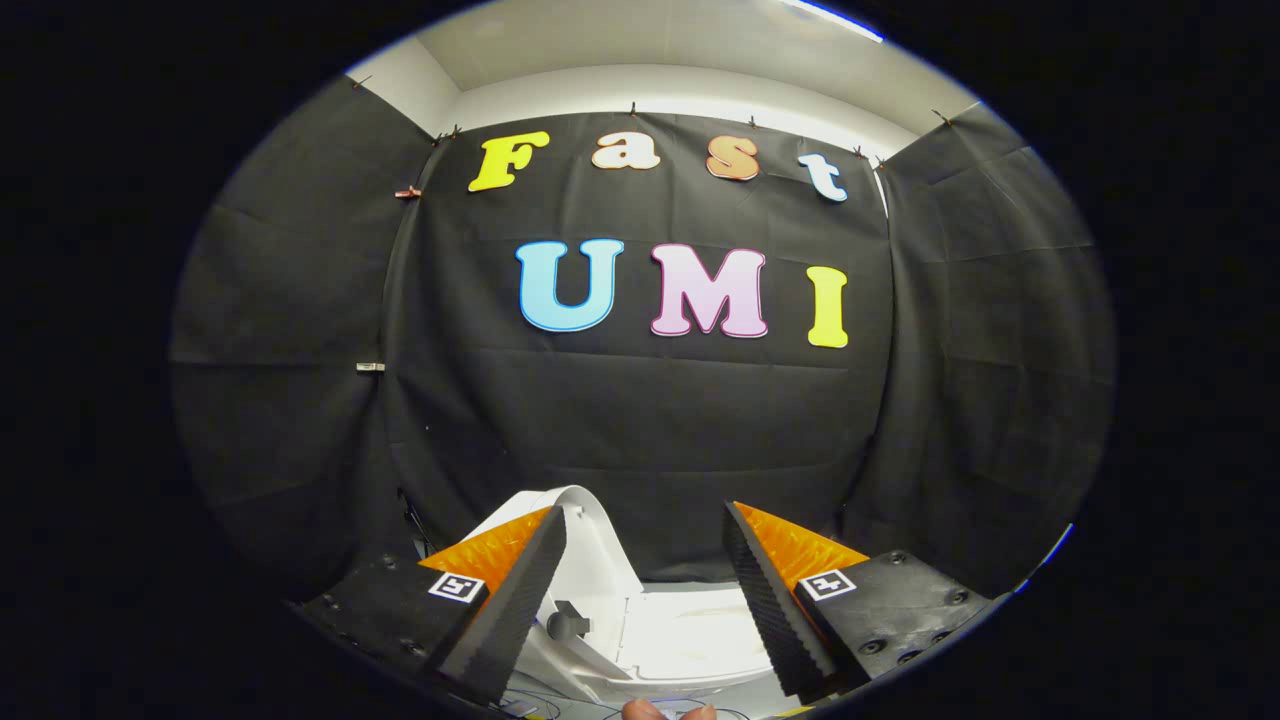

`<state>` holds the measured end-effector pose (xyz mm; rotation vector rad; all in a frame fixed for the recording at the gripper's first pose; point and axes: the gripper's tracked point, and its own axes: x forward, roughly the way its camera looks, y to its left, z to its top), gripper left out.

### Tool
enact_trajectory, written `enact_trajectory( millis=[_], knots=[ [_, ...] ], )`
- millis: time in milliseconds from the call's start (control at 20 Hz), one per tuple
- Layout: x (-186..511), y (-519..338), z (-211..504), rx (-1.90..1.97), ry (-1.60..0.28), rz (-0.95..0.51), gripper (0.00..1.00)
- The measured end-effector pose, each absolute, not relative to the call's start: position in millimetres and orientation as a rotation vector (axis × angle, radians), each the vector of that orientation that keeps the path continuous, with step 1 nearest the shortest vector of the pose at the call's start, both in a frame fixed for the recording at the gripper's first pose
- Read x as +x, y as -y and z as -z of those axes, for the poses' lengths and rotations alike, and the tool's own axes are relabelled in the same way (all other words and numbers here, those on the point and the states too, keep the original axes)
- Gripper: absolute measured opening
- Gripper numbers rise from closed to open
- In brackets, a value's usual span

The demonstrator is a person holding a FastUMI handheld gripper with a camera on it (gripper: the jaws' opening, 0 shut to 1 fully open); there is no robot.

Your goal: Open the toilet lid.

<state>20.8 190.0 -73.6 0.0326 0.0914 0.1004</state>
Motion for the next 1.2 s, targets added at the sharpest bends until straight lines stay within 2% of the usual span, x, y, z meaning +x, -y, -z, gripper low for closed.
enact_trajectory(
  millis=[600, 1200],
  knots=[
    [-4.1, -125.1, 30.9, 0.055, -0.039, -0.061, 0.98],
    [-2.2, -113.3, 29.9, 0.057, -0.037, -0.046, 0.98]
  ],
)
